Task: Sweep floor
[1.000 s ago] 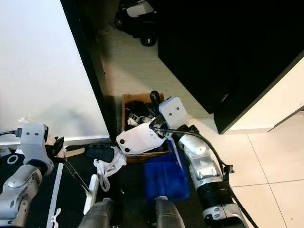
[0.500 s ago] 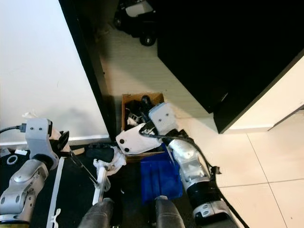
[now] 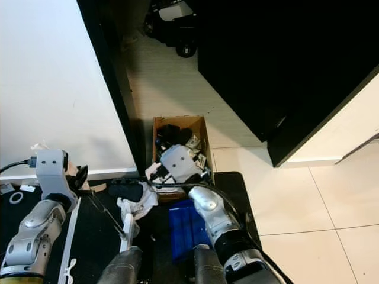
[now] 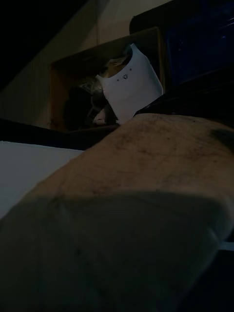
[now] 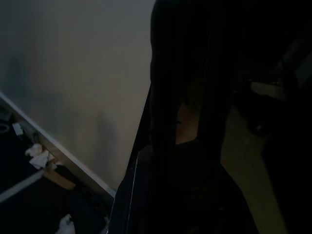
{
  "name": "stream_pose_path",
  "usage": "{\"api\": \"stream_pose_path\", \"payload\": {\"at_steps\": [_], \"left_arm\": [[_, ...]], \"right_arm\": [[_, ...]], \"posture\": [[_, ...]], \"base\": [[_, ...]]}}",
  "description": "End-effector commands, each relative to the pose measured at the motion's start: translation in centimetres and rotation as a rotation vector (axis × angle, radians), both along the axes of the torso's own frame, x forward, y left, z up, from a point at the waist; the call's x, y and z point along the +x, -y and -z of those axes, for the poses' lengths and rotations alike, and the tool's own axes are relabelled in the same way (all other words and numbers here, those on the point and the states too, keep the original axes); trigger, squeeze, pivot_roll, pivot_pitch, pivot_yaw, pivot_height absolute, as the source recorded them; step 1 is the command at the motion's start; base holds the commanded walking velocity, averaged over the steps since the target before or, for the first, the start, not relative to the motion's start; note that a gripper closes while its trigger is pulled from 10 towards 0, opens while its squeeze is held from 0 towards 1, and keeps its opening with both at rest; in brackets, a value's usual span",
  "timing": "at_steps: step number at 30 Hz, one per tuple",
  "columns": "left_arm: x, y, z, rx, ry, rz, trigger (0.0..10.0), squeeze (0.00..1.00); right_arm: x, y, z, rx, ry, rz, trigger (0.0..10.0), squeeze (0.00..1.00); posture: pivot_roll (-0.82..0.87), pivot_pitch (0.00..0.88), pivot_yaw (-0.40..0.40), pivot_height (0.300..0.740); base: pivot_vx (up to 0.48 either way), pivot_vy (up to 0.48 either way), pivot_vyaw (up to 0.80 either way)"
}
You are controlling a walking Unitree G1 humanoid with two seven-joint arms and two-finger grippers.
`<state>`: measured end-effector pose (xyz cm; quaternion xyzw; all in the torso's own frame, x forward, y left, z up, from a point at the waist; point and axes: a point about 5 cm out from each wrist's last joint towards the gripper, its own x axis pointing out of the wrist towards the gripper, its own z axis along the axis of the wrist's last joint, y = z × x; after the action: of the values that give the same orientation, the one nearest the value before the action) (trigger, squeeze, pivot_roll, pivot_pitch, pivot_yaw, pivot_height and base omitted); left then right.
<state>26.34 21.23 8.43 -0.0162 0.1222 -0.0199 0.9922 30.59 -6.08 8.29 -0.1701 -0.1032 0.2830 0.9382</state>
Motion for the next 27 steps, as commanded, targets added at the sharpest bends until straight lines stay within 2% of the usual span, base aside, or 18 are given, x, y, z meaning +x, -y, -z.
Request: {"api": "stream_pose_path", "payload": {"at_steps": [1,8,11,18,22,27], "left_arm": [[0.0,0.2,0.2,-0.020,0.009,-0.006,10.0,0.00],[0.0,0.1,0.4,-0.042,0.002,-0.022,10.0,0.00],[0.2,-0.1,0.6,-0.116,0.012,-0.044,10.0,0.00],[1.3,-0.9,1.6,-0.208,0.004,-0.142,10.0,0.00],[2.3,-0.2,2.6,-0.221,-0.042,-0.153,10.0,0.00],[2.5,0.7,3.4,-0.232,-0.070,-0.154,10.0,0.00]], "right_arm": [[-0.2,-0.2,0.2,-0.023,0.021,-0.008,10.0,0.00],[-1.2,-0.9,1.5,-0.054,-0.008,-0.048,10.0,0.00],[-1.5,-1.3,1.7,-0.051,0.000,-0.045,10.0,0.00],[-2.1,-2.2,2.1,-0.084,0.052,-0.022,10.0,0.00],[-2.5,-2.9,2.2,-0.107,0.090,-0.027,10.0,0.00],[-3.1,-3.4,2.4,-0.106,0.095,-0.040,10.0,0.00]], "posture": [[0.16,0.217,0.002,0.740],[0.16,0.231,-0.007,0.740],[0.16,0.235,-0.010,0.740],[0.16,0.232,-0.016,0.740],[0.15,0.233,-0.018,0.740],[0.14,0.237,-0.019,0.740]], "base": [[0.000,0.000,0.00],[0.000,0.000,0.00],[0.000,0.000,0.00],[0.000,0.000,0.00],[0.000,0.000,0.00],[0.000,0.000,0.00]]}}
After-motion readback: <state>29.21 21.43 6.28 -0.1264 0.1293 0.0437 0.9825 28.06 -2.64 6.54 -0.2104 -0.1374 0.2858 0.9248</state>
